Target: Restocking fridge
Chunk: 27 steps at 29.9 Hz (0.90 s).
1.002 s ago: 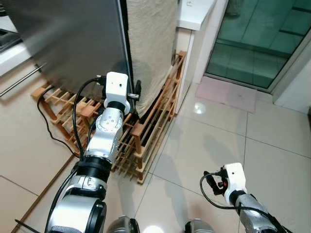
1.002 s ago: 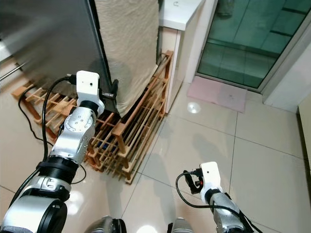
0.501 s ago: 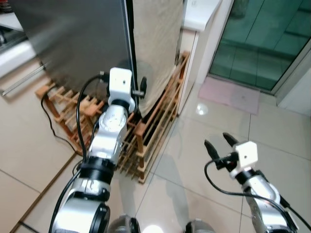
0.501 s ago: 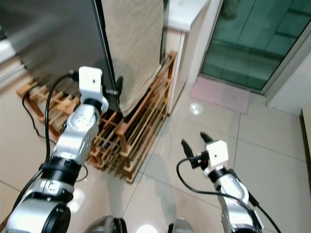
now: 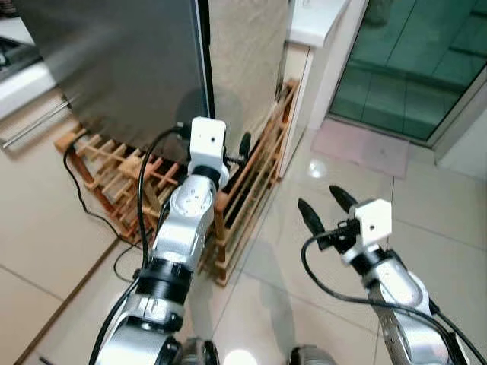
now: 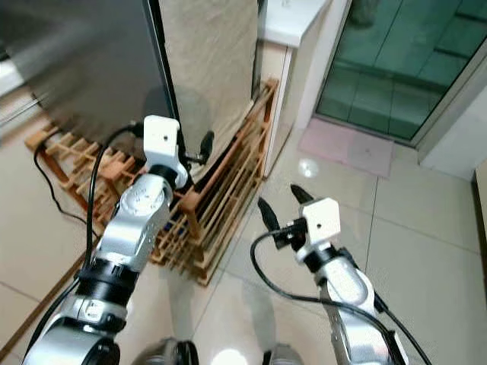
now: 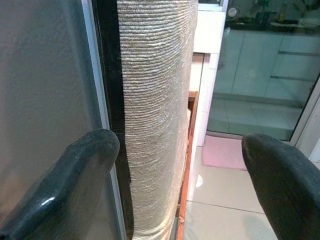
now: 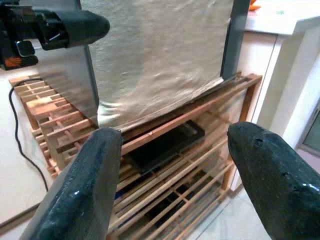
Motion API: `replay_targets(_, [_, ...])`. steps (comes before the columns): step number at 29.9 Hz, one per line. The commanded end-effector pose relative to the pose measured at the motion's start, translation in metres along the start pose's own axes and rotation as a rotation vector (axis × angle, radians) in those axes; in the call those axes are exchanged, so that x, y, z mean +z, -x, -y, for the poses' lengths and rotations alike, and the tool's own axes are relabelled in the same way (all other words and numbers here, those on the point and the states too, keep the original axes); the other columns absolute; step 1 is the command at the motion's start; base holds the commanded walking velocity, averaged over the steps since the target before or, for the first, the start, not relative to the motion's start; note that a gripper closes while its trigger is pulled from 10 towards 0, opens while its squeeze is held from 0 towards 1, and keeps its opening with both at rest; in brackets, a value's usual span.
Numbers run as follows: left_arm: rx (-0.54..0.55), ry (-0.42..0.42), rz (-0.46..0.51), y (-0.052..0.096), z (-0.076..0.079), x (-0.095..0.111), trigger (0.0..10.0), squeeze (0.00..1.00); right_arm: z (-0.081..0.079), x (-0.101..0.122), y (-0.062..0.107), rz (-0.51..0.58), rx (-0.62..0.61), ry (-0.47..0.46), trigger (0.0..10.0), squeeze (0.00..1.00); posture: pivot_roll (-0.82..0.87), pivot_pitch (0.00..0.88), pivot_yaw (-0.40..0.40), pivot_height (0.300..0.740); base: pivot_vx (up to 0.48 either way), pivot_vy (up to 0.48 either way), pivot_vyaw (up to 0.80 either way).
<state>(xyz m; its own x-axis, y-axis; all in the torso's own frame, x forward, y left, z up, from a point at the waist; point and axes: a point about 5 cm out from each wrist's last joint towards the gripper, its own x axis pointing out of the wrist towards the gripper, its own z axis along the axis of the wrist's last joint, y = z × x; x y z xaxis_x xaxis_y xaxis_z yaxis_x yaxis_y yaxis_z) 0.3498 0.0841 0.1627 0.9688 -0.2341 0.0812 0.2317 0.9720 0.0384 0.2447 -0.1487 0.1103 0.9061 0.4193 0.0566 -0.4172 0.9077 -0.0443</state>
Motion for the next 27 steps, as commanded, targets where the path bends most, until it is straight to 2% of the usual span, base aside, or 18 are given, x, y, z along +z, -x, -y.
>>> replay_targets(1, [-0.004,-0.013,0.017,-0.003,0.001,0.005,10.0,0.00,-0.001,0.003,0.001,-0.005,0.002,0.008,10.0,0.09,-0.14,0.061,0.020,0.711,0.000,0.000,0.00])
replay_targets(6, [-0.022,-0.016,0.033,-0.015,0.010,0.013,10.0,0.00,-0.001,0.002,0.003,-0.034,0.002,-0.001,10.0,0.09,-0.15,0.061,0.019,0.711,0.000,0.000,0.00])
replay_targets(13, [-0.014,-0.034,0.044,-0.025,0.011,0.019,10.0,0.00,-0.001,0.001,0.006,-0.054,-0.004,-0.008,10.0,0.09,-0.16,0.061,0.021,0.711,0.000,0.000,0.00])
replay_targets(21, [0.018,-0.071,0.063,-0.036,0.005,0.027,10.0,0.00,0.001,-0.005,0.008,-0.077,-0.014,-0.012,10.0,0.10,-0.16,0.062,0.027,0.711,0.000,0.000,0.00])
replay_targets(27, [0.054,-0.081,0.045,-0.038,-0.003,0.023,10.0,0.00,0.002,-0.014,0.010,-0.094,-0.018,-0.017,10.0,0.09,-0.16,0.064,0.026,0.711,0.000,0.000,0.00])
